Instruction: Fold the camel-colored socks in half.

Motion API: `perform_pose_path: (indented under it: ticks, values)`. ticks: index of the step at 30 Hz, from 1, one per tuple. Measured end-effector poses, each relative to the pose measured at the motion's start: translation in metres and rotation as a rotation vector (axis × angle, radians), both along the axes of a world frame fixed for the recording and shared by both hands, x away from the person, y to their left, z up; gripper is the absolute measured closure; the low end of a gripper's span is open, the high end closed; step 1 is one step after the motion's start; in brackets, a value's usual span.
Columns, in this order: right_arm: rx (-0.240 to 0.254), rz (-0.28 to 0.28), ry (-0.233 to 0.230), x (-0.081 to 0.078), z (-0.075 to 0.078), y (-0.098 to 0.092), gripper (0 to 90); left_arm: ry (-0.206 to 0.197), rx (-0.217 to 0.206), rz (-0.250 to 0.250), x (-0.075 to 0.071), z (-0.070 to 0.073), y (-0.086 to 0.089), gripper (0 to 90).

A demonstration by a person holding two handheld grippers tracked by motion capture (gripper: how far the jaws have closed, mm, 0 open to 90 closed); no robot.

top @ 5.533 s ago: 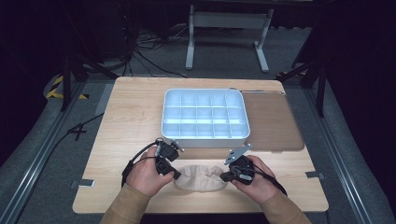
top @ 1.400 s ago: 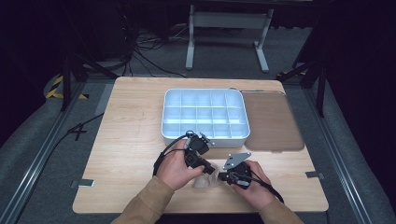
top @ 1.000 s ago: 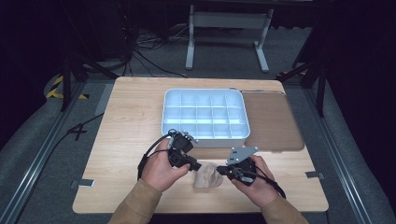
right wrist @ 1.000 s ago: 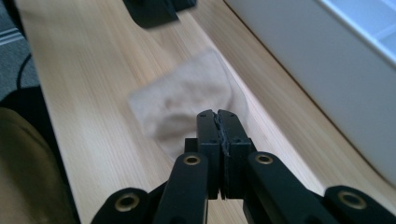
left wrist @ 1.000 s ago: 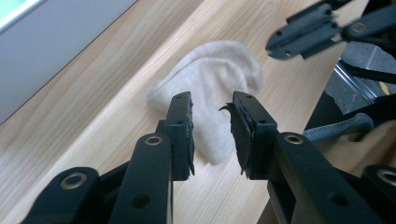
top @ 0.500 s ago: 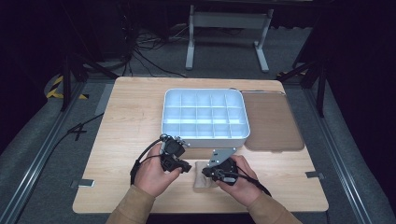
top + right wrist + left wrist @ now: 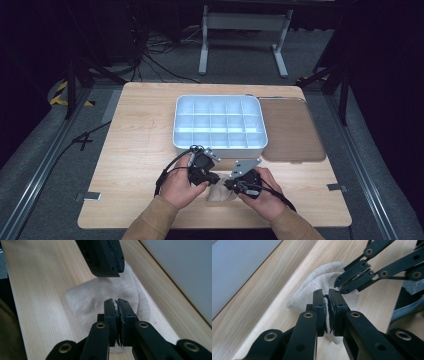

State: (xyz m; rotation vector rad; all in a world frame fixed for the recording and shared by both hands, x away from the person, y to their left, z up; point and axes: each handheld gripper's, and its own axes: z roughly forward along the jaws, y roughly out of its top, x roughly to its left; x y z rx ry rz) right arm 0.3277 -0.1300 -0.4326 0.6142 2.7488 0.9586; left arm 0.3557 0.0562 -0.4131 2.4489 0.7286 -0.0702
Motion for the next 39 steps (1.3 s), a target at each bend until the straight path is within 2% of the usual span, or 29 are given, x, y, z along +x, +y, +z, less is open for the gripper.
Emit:
perform_pose_path:
  ticks: [1, 4, 7, 9, 12, 13, 15, 17, 18, 19, 20, 22, 24, 27, 28, 30, 33, 35, 39]
  values:
    - [-0.004, -0.003, 0.008, 0.0, -0.002, -0.002, 87.2, 0.001, -0.013, -0.007, 0.001, -0.003, -0.001, 84.9]
    - [-0.005, -0.007, 0.008, 0.001, -0.003, -0.004, 87.0, 0.023, -0.015, -0.006, 0.004, -0.011, -0.002, 85.6]
    - [-0.008, -0.012, 0.008, 0.001, -0.004, -0.007, 86.0, 0.045, 0.029, -0.028, 0.007, -0.016, -0.004, 86.3]
    - [-0.01, -0.01, 0.014, 0.001, -0.006, -0.009, 85.4, 0.056, 0.056, -0.021, 0.007, -0.02, -0.007, 86.6]
    - [-0.014, -0.015, 0.031, 0.002, -0.011, -0.01, 85.4, 0.061, 0.066, -0.027, 0.009, -0.024, -0.007, 86.6]
    - [-0.018, -0.011, 0.033, 0.003, -0.013, -0.011, 85.3, 0.079, 0.067, -0.022, 0.009, -0.025, -0.007, 86.6]
    - [-0.024, -0.016, 0.04, 0.004, -0.016, -0.012, 85.1, 0.087, 0.067, -0.019, 0.01, -0.025, -0.007, 86.4]
    - [-0.001, -0.019, 0.048, 0.006, -0.02, -0.015, 85.0, 0.077, 0.058, -0.031, 0.009, -0.023, -0.007, 85.7]
    - [0.002, -0.02, 0.055, 0.007, -0.02, -0.016, 85.0, 0.045, 0.023, -0.032, 0.008, -0.02, -0.006, 84.5]
    - [0.002, -0.02, 0.055, 0.007, -0.02, -0.016, 85.0, 0.045, 0.023, -0.032, 0.008, -0.02, -0.006, 83.9]
    - [0.0, -0.018, 0.053, 0.007, -0.02, -0.016, 85.0, 0.009, -0.002, -0.001, 0.008, -0.016, -0.004, 83.9]
    - [-0.009, -0.015, 0.041, 0.006, -0.02, -0.015, 85.0, -0.007, -0.016, 0.046, 0.01, -0.014, 0.0, 84.8]
    - [-0.01, -0.013, 0.038, 0.006, -0.02, -0.015, 85.0, -0.015, -0.004, 0.072, 0.012, -0.015, 0.001, 85.9]
    - [-0.01, -0.005, 0.033, 0.005, -0.019, -0.015, 84.3, -0.029, 0.055, 0.089, 0.014, -0.023, -0.002, 86.5]
    - [-0.01, -0.005, 0.027, 0.004, -0.019, -0.015, 83.8, -0.014, 0.071, 0.093, 0.014, -0.026, -0.004, 86.6]
    - [0.0, -0.008, 0.03, 0.003, -0.016, -0.017, 83.9, -0.007, 0.098, 0.083, 0.014, -0.03, -0.008, 87.1]
    - [-0.002, -0.008, 0.026, 0.0, -0.013, -0.019, 84.4, 0.007, 0.103, 0.084, 0.014, -0.03, -0.007, 87.5]
    - [-0.025, -0.01, 0.036, -0.001, -0.016, -0.02, 84.6, 0.01, 0.098, 0.08, 0.015, -0.031, -0.006, 87.8]
    - [-0.025, -0.009, 0.043, -0.001, -0.02, -0.022, 84.7, -0.003, 0.089, 0.085, 0.013, -0.029, -0.006, 87.1]
